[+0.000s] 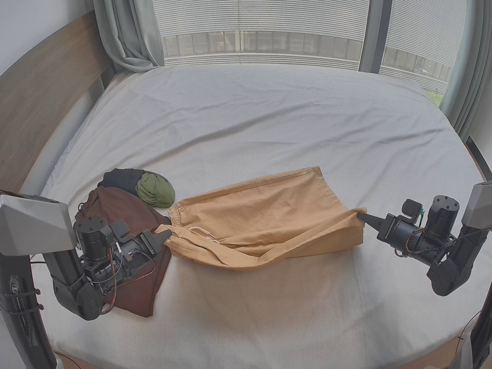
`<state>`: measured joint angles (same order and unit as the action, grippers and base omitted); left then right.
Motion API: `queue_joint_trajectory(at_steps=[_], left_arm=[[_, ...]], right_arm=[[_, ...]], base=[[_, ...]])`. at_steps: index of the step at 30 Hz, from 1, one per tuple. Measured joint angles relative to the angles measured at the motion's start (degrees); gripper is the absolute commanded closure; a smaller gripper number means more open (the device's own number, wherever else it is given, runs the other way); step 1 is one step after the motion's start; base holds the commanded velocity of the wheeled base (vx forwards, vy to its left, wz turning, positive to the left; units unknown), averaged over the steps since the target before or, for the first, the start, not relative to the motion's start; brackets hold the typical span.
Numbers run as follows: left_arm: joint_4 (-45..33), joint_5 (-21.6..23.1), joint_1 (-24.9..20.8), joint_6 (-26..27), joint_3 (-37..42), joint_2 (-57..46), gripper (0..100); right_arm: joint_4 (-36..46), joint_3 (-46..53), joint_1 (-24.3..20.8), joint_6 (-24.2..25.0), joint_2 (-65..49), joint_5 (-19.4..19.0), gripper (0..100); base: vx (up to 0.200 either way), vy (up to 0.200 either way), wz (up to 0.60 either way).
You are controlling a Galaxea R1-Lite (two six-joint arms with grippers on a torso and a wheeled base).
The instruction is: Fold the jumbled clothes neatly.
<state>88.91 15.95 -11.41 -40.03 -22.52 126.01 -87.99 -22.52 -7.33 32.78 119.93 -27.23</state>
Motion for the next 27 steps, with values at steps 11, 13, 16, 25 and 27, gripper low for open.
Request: queue_joint_trajectory(at_steps=[11, 13, 16, 25, 27], left_arm=[[0.0, -1.9, -0.6, -3.2, -1.2, -0.6, 100], [0.0, -3.0, -0.8, -3.8, -1.8, -0.7, 100], [0.0, -3.8, -1.1, -4.5, -2.4, -0.8, 100], [0.0, -4.6, -1.4, -4.9, -3.4, -0.8, 100], [0.0, -4.9, -1.5, -5.0, -3.6, -0.7, 100]], right_arm=[[8.1, -7.0, 0.1, 0.1, -1.7, 0.2, 100], [9.4, -8.5, 0.1, 0.1, -1.9, 0.3, 100], [11.4, -11.2, 0.2, 0.2, -2.2, 0.4, 100], [16.4, -17.9, 1.2, 0.6, -2.4, 0.5, 100], [17.6, -19.4, 1.4, 0.6, -2.4, 0.5, 100]], base=[[0.0, 0.0, 0.0], [0.0, 0.0, 0.0], [0.0, 0.0, 0.0], [0.0, 0.0, 0.0], [0.0, 0.0, 0.0]])
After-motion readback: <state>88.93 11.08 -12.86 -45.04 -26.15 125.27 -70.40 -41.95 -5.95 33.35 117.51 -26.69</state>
